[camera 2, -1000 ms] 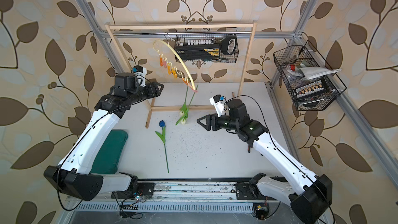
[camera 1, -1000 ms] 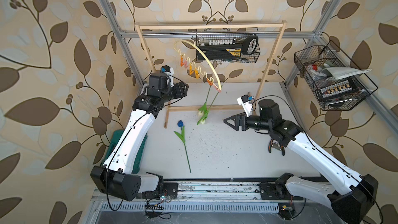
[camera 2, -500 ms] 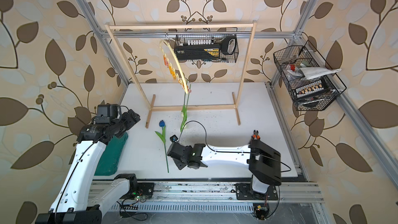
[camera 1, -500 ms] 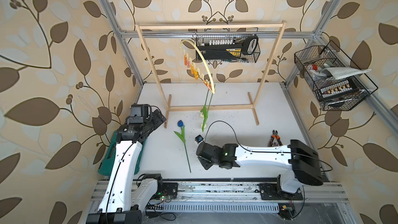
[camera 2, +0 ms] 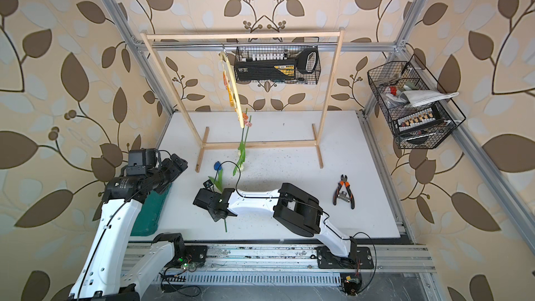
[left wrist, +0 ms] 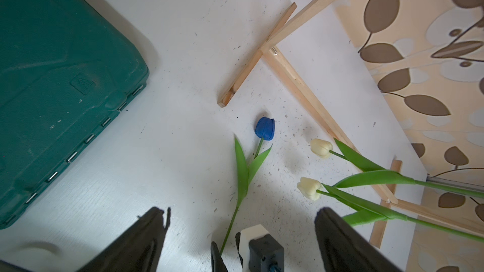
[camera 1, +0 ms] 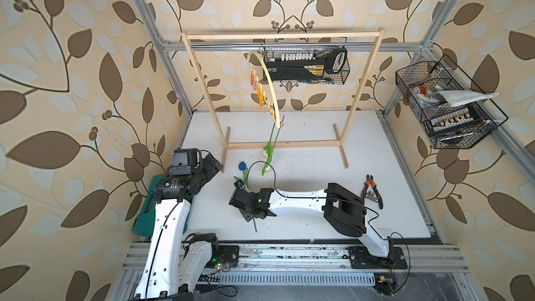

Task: Dry the flowers on a clothes hanger
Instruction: Pick up the flower at the center of the board.

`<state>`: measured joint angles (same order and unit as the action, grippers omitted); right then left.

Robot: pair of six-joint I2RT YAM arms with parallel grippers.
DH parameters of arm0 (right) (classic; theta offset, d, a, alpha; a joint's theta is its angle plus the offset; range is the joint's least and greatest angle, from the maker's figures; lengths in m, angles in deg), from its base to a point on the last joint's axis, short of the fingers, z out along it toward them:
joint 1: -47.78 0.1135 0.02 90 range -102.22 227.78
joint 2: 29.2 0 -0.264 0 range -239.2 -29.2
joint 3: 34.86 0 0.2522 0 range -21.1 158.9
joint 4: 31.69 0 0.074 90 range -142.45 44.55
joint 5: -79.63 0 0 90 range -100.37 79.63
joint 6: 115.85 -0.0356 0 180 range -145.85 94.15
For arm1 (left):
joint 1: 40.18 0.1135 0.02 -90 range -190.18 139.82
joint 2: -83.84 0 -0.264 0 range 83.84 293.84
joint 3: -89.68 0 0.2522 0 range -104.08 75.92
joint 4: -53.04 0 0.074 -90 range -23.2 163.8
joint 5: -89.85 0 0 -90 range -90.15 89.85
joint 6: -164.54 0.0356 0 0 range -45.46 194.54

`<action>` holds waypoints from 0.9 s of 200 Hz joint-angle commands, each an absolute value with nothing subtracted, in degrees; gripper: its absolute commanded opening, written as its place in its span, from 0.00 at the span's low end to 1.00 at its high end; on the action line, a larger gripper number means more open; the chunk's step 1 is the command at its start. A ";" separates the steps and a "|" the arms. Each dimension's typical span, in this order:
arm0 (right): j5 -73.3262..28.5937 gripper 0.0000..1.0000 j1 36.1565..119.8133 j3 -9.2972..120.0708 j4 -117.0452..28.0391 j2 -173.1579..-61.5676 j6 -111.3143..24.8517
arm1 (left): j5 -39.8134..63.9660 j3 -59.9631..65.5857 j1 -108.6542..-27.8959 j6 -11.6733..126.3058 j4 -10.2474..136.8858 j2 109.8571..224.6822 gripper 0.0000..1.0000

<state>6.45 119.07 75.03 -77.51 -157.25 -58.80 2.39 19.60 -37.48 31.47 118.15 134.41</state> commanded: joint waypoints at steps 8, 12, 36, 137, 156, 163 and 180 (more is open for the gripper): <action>4.28 0.32 117.60 76.67 -79.69 -158.70 -59.42 | 5.07 20.08 -36.84 32.47 116.96 133.88 0.93; 4.08 0.31 117.51 76.64 -79.53 -158.79 -59.42 | 5.18 20.17 -36.84 32.44 116.83 133.79 0.93; 2.64 0.21 117.07 77.04 -79.18 -159.58 -59.25 | 5.73 20.24 -36.83 32.44 116.47 133.54 0.92; -0.66 0.00 115.13 67.95 -78.08 -142.66 -60.79 | 13.34 19.50 -36.84 36.30 114.38 130.31 0.87; -11.95 0.00 111.41 61.60 -71.24 -136.08 -65.67 | 24.13 19.89 -36.84 40.49 110.93 128.73 0.85; -16.68 0.00 109.98 59.37 -68.00 -134.05 -67.91 | 28.04 20.34 -36.84 41.30 109.48 128.21 0.84; -25.61 0.00 107.89 56.92 -62.78 -130.82 -72.29 | 35.24 21.53 -36.84 42.07 107.16 126.50 0.80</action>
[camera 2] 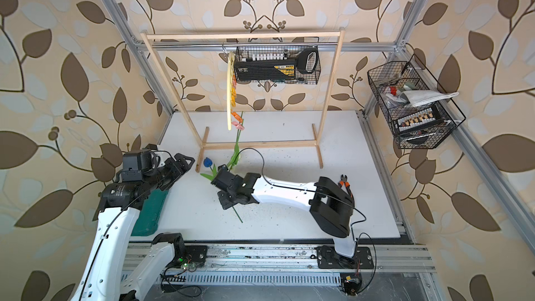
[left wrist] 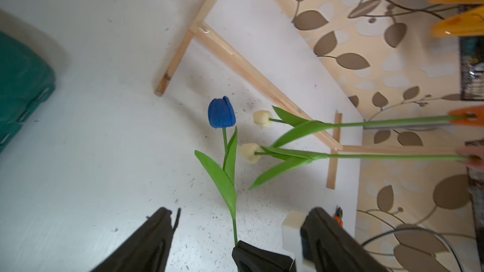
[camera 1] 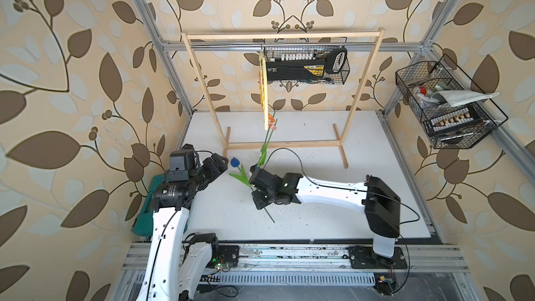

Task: Dry the flowers on a clothes hanger
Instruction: Pick up the flower at the center of the board.

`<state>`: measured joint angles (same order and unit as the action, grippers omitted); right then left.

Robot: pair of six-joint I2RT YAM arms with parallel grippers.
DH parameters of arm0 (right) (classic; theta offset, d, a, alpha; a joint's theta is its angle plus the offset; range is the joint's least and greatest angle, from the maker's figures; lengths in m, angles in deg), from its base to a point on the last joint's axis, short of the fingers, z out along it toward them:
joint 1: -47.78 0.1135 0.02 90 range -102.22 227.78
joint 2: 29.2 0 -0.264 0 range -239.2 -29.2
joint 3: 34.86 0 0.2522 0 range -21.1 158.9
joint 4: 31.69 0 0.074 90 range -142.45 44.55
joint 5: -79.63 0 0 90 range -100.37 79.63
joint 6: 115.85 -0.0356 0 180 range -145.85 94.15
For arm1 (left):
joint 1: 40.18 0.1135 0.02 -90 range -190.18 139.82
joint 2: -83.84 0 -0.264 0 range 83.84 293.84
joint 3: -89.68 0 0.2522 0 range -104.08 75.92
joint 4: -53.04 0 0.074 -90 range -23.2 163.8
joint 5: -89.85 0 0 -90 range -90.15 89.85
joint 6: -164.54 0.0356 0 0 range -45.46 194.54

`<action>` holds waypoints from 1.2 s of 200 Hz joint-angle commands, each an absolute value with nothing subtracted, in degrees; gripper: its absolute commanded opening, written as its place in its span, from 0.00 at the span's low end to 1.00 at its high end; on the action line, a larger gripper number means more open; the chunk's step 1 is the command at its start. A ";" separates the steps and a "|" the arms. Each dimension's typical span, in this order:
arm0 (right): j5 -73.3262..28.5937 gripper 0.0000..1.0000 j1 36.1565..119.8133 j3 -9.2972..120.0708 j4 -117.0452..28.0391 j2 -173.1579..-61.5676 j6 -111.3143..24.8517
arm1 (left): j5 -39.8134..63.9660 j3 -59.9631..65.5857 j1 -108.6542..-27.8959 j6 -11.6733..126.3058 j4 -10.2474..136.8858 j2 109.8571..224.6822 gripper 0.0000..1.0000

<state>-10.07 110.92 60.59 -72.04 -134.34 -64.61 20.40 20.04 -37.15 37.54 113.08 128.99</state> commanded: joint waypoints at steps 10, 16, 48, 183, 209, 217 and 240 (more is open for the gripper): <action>-28.98 0.00 107.29 56.95 -61.59 -129.62 -74.09 | 37.86 21.94 -36.92 43.12 107.07 125.22 0.77; -30.67 0.00 106.96 56.79 -60.54 -128.96 -75.26 | 38.28 21.99 -36.86 43.75 107.56 124.29 0.75; -35.83 0.00 106.03 57.14 -54.94 -127.11 -82.28 | 40.48 21.34 -36.92 45.97 110.87 120.39 0.65; -39.03 0.00 103.00 72.06 -33.28 -141.30 -113.65 | 38.86 19.58 -36.92 50.22 121.43 114.13 0.57; -38.55 0.00 102.58 70.93 -33.41 -139.98 -113.73 | 38.00 19.92 -36.91 50.34 121.71 115.42 0.56; -38.50 0.00 102.32 70.47 -33.28 -139.56 -113.74 | 37.62 20.08 -36.92 50.20 121.58 115.64 0.56; -38.38 0.00 102.00 69.59 -32.71 -138.73 -113.83 | 36.69 20.93 -36.92 49.45 120.48 115.83 0.55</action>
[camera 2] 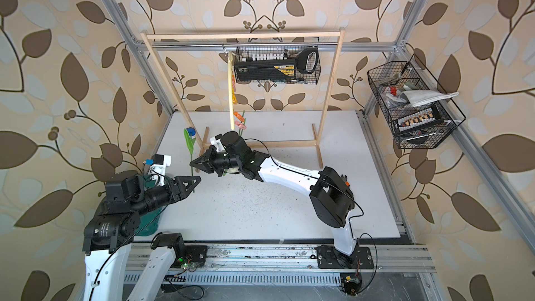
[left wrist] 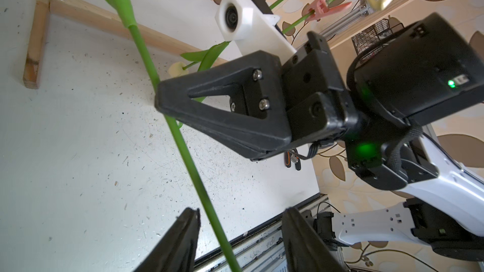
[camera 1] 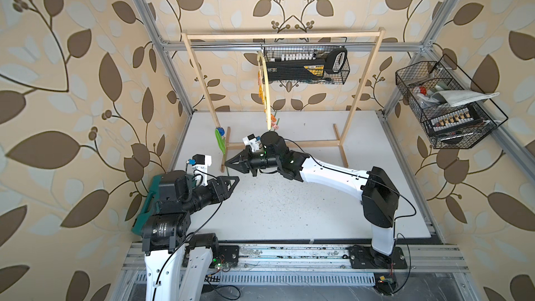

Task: Dry the flowers on a clothes hanger
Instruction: Pick up the flower at the center of the board.

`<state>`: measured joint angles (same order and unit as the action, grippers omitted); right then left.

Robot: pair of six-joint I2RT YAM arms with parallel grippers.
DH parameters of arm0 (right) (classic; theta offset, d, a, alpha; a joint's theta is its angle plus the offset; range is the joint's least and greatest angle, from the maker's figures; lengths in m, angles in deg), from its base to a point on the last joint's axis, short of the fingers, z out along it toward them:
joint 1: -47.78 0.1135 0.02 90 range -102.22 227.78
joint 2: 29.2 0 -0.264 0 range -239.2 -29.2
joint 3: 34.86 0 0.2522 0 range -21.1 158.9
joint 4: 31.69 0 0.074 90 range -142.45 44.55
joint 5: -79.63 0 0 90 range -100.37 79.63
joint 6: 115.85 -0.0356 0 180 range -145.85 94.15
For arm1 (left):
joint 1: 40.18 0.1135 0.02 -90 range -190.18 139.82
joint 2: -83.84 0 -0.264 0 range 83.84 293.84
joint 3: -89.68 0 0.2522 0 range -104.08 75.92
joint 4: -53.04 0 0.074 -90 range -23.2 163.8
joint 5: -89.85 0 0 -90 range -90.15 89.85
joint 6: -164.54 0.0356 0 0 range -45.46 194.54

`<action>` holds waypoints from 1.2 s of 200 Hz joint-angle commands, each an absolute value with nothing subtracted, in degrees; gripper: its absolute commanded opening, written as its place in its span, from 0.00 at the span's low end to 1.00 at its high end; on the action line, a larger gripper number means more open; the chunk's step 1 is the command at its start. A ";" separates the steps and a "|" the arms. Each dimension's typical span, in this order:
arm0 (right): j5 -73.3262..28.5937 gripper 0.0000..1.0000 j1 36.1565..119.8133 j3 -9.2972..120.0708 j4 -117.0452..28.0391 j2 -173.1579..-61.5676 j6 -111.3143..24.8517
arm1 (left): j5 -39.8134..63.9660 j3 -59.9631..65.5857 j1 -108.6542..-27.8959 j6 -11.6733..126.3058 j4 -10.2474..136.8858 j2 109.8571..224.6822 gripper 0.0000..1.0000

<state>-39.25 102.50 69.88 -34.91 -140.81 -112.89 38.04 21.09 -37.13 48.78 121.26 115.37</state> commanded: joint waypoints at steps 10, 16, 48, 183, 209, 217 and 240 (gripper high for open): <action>-38.52 0.00 101.94 69.76 -32.60 -138.69 -113.90 | 36.67 21.37 -36.92 48.85 119.46 116.01 0.53; -38.57 0.00 102.05 69.85 -32.37 -138.68 -114.09 | 36.67 21.51 -36.87 48.37 118.77 116.16 0.52; -38.41 0.00 102.01 69.94 -32.18 -138.53 -114.00 | 38.31 22.24 -36.92 45.55 115.14 117.53 0.44; -38.23 0.00 102.10 70.91 -32.24 -138.97 -113.72 | 38.35 24.74 -36.89 41.36 111.11 118.82 0.22; -38.12 0.00 102.19 71.36 -32.79 -139.06 -113.13 | 38.34 24.95 -36.94 40.88 110.75 118.91 0.14; -38.06 0.00 102.19 71.34 -32.86 -139.11 -113.06 | 38.33 24.94 -36.92 40.75 110.83 118.99 0.12; -38.14 0.00 102.27 71.40 -32.89 -139.23 -112.70 | 38.34 24.68 -36.91 40.37 111.07 119.08 0.07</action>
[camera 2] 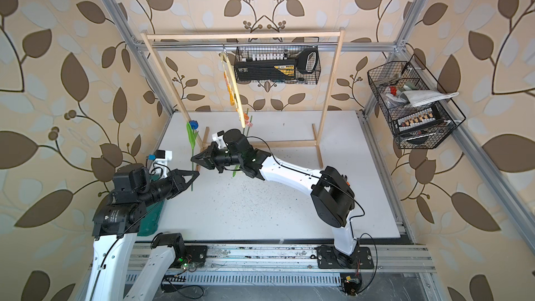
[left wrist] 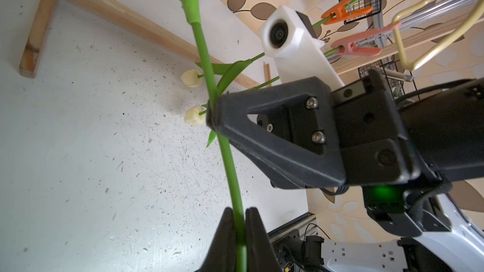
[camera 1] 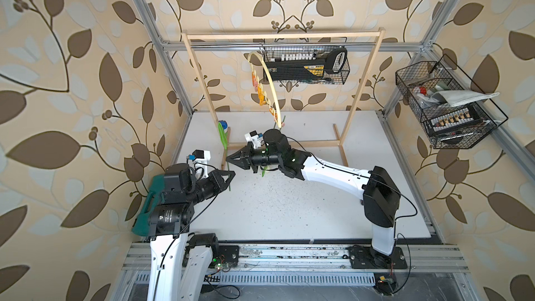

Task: Dry the flowers on a clothes hanger
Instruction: Pick up the flower at the center of the board.

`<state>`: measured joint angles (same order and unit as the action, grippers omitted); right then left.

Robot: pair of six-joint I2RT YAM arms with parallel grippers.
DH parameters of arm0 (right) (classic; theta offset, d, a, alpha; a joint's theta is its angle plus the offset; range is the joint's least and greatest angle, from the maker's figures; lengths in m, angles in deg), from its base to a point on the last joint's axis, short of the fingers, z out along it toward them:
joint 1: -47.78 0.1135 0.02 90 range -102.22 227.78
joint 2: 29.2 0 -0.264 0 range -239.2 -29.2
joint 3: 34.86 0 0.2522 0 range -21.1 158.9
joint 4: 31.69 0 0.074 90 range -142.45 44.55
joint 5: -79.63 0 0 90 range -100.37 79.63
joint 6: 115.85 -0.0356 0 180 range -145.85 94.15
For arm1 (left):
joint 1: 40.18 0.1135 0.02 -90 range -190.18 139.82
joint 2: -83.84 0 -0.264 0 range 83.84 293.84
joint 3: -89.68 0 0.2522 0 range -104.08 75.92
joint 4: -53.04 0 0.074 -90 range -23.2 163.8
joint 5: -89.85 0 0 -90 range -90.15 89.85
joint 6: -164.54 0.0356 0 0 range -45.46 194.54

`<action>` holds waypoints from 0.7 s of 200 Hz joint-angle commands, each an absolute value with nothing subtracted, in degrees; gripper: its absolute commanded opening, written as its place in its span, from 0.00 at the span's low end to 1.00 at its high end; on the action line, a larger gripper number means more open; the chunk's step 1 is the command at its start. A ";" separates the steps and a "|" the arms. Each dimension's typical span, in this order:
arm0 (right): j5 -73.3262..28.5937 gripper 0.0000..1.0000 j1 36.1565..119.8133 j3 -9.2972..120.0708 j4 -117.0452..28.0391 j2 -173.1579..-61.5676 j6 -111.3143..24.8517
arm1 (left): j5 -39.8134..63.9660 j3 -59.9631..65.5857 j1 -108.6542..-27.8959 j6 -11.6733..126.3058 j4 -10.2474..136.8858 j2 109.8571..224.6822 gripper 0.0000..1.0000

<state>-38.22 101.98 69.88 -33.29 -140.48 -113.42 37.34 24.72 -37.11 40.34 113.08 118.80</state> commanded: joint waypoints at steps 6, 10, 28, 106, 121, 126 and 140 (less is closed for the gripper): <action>-38.21 0.00 102.32 71.50 -32.87 -139.17 -112.48 | 38.34 24.47 -36.92 40.21 111.31 119.17 0.06; -38.34 0.05 102.28 71.53 -32.88 -139.17 -112.22 | 38.29 24.27 -36.92 40.10 111.55 119.24 0.05; -39.57 0.44 102.10 71.22 -33.44 -138.53 -110.47 | 37.14 21.67 -36.92 39.63 114.57 120.05 0.03; -38.40 0.51 101.27 45.22 -42.61 -115.04 -94.22 | 30.62 -1.43 -41.79 42.79 144.83 138.67 0.00; -36.99 0.49 101.61 42.62 -48.86 -109.52 -84.64 | 33.14 0.56 -41.68 40.85 145.26 140.43 0.00; -35.36 0.49 102.02 42.26 -52.52 -107.58 -80.11 | 34.60 0.87 -41.67 40.38 145.44 140.90 0.00; -25.43 0.48 104.59 42.76 -62.86 -102.16 -65.00 | 37.98 0.91 -41.67 38.52 145.10 141.08 0.00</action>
